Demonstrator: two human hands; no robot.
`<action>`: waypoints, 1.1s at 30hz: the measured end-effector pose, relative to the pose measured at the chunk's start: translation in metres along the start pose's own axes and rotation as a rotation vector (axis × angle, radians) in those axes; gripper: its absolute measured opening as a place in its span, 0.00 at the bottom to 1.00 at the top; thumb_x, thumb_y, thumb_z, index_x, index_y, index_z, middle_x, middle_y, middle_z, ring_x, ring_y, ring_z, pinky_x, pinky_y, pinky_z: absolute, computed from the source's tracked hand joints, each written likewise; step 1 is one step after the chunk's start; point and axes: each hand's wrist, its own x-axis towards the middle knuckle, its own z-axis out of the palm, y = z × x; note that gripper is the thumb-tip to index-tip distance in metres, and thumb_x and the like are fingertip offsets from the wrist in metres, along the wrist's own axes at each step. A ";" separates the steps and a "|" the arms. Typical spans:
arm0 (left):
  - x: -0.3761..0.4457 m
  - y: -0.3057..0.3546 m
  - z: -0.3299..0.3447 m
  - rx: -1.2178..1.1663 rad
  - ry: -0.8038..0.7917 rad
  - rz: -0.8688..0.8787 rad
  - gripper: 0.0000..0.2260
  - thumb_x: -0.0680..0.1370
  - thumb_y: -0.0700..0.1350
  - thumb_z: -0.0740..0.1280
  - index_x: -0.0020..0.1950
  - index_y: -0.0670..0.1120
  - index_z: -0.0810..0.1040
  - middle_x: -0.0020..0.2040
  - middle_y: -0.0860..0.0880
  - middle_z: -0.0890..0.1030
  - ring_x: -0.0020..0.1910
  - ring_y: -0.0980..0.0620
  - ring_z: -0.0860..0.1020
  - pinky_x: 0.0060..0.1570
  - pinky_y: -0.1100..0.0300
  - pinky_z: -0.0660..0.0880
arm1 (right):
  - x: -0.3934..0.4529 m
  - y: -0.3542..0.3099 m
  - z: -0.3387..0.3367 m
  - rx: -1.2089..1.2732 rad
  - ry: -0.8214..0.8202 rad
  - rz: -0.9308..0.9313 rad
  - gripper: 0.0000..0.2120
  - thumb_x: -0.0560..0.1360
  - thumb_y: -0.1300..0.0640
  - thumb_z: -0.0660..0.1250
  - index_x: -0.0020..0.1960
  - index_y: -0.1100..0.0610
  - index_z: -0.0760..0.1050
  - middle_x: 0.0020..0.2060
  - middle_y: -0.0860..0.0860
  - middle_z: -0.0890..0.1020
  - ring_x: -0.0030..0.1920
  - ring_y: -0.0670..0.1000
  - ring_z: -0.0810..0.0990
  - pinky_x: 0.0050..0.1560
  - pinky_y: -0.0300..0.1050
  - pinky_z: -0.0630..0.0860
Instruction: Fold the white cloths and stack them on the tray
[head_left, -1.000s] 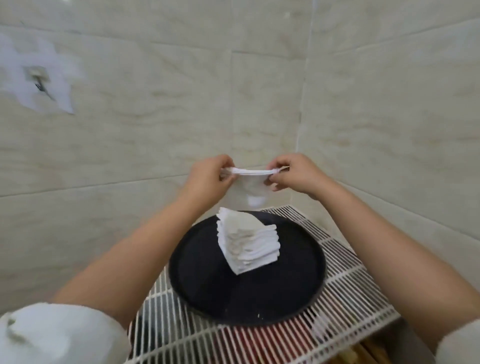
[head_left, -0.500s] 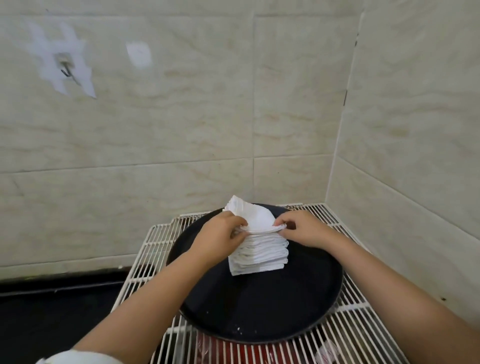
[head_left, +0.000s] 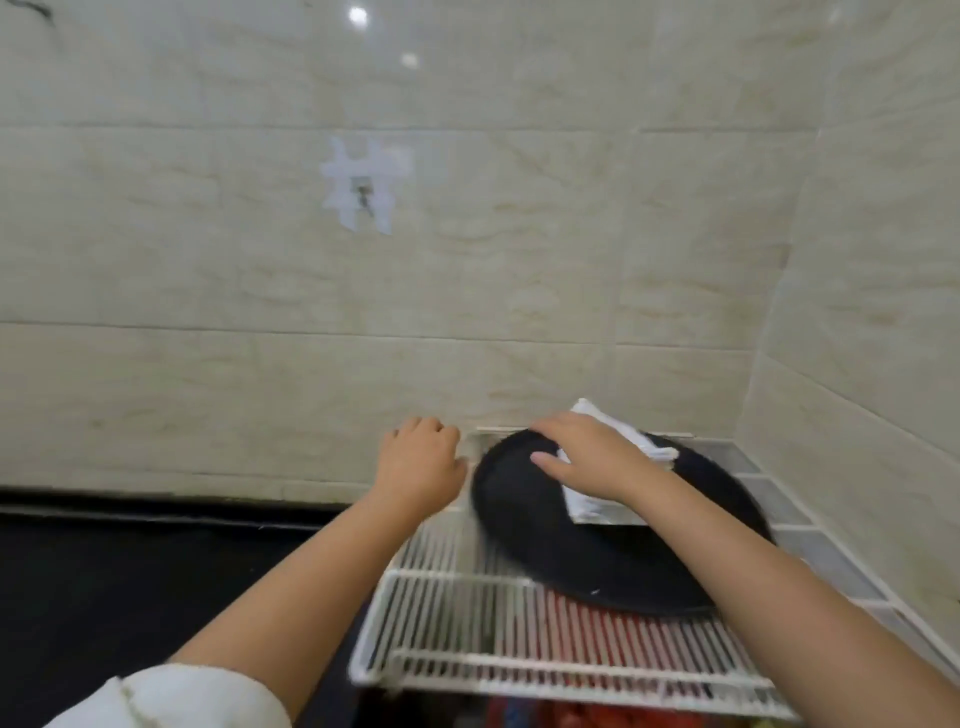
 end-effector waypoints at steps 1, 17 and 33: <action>-0.019 -0.027 -0.010 0.032 0.002 -0.040 0.17 0.79 0.50 0.57 0.65 0.44 0.70 0.65 0.45 0.72 0.66 0.44 0.67 0.61 0.53 0.66 | 0.004 -0.031 0.001 0.012 0.009 -0.051 0.21 0.78 0.51 0.59 0.68 0.57 0.66 0.66 0.56 0.72 0.66 0.56 0.70 0.64 0.48 0.68; -0.411 -0.426 -0.156 0.378 0.042 -0.881 0.17 0.79 0.52 0.57 0.61 0.43 0.72 0.61 0.43 0.74 0.63 0.42 0.69 0.57 0.51 0.69 | 0.043 -0.610 0.077 0.254 0.029 -0.800 0.25 0.77 0.47 0.58 0.70 0.57 0.61 0.66 0.56 0.71 0.66 0.59 0.69 0.63 0.57 0.70; -0.486 -0.781 -0.186 0.521 -0.032 -1.163 0.20 0.80 0.52 0.57 0.67 0.43 0.67 0.66 0.43 0.70 0.66 0.43 0.67 0.62 0.50 0.67 | 0.213 -0.977 0.194 0.199 0.073 -1.030 0.25 0.77 0.48 0.58 0.69 0.58 0.60 0.64 0.57 0.72 0.63 0.60 0.69 0.57 0.54 0.70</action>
